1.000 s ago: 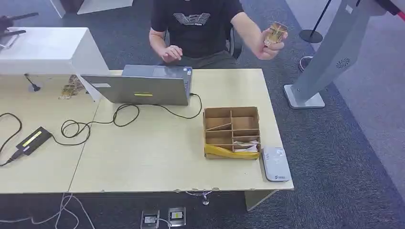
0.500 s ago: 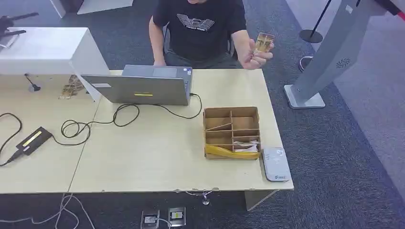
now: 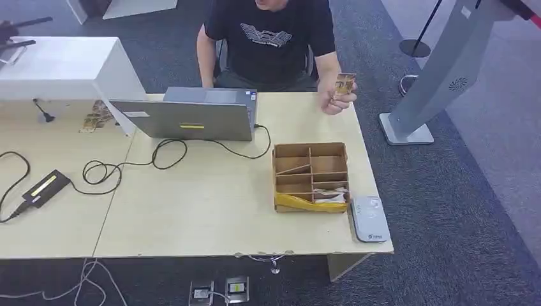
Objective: Pass the card to the sensor for recognition and then transmit it.
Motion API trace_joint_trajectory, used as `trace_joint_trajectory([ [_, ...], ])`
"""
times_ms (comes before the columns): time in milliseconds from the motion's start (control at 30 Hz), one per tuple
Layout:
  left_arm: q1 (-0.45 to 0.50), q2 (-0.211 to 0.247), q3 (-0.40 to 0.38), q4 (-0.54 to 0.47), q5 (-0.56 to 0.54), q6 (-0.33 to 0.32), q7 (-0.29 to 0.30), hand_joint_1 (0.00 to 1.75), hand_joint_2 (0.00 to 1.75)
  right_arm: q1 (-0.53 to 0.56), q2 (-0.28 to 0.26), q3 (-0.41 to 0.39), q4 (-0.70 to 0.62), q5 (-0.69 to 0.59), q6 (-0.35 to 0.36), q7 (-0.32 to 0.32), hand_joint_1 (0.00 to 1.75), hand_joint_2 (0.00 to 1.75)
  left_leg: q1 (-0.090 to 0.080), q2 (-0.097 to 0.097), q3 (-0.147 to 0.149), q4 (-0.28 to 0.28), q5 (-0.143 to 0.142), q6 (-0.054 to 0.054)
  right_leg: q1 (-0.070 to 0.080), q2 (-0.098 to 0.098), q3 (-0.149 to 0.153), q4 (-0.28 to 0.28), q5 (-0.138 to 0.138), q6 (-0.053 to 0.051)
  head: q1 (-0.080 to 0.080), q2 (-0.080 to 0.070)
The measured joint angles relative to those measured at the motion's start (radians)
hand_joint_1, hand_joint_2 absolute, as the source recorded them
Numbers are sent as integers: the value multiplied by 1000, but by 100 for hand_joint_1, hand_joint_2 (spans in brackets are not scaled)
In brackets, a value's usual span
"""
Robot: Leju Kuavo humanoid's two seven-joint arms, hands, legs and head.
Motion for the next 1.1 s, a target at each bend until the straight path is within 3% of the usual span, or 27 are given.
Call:
trace_joint_trajectory([
  [67, 0, -2, 0, 0, 0, 0, -2, 0, 0, -15, -26, 0, 3, -26, 36, -5, 0, 175, 0, 0, 0, 0, 1, 1, 0, 0, 0, 0, 0, 0, -2, 0],
  [133, 0, -3, 0, 0, -2, 0, -2, 0, 0, -38, -85, 0, 7, -54, 73, 0, 0, 175, 0, -1, 0, 0, 1, 1, 0, 0, -1, 0, 0, 0, -1, 0],
  [267, 0, -4, 0, 0, -2, 0, -2, 0, 0, -70, -173, 0, 8, -67, 93, 6, 0, 175, 1, 0, -1, 0, 1, 1, 1, 0, 0, 0, 0, 0, 1, 0],
  [567, 0, -4, 0, 0, -2, 0, -2, 0, 0, -73, -193, 0, 12, -68, 95, 12, 0, 175, 0, -1, -1, 0, 1, 1, 0, 0, 0, 0, 0, 0, -1, 0],
  [633, -1, -6, 0, 0, -2, 0, -2, 0, 0, -80, -224, 0, 18, -68, 95, 11, 0, 175, 1, -1, -1, 0, 1, 1, 1, -1, 0, 1, 0, 0, 0, 0],
  [667, -1, -8, -1, 0, -8, 0, -4, 0, 0, -83, -239, 0, 25, -138, 136, -11, 0, 175, 0, -1, -1, 0, 1, 1, 0, -1, 0, 1, 0, 0, 0, 0],
  [733, -1, -8, -2, -1, -13, 0, -7, 0, 0, -96, -265, 0, 26, -172, 152, -36, 0, 175, -1, -1, -1, 0, 1, 1, -1, -1, 0, 1, 0, 0, 0, 0],
  [933, -1, -7, -3, -1, -26, 0, -7, 0, 0, -186, -370, 2, 7, -143, 227, -82, 0, 175, -2, -1, -1, 0, 1, 1, -2, 0, 0, 1, 1, 1, 0, 0],
  [1033, -2, -8, -4, -1, -44, 0, -7, 0, 0, -244, -402, 21, -29, -95, 257, -81, 0, 175, -2, -1, -1, 0, 1, 2, -2, -1, 0, 1, 1, 1, 0, 0],
  [1100, -2, -8, -7, -1, -59, 0, -7, 0, 0, -274, -404, 55, -100, -85, 296, -25, 0, 175, -2, -1, -1, 0, 1, 2, -2, -1, 0, 1, 1, 1, 0, 0],
])
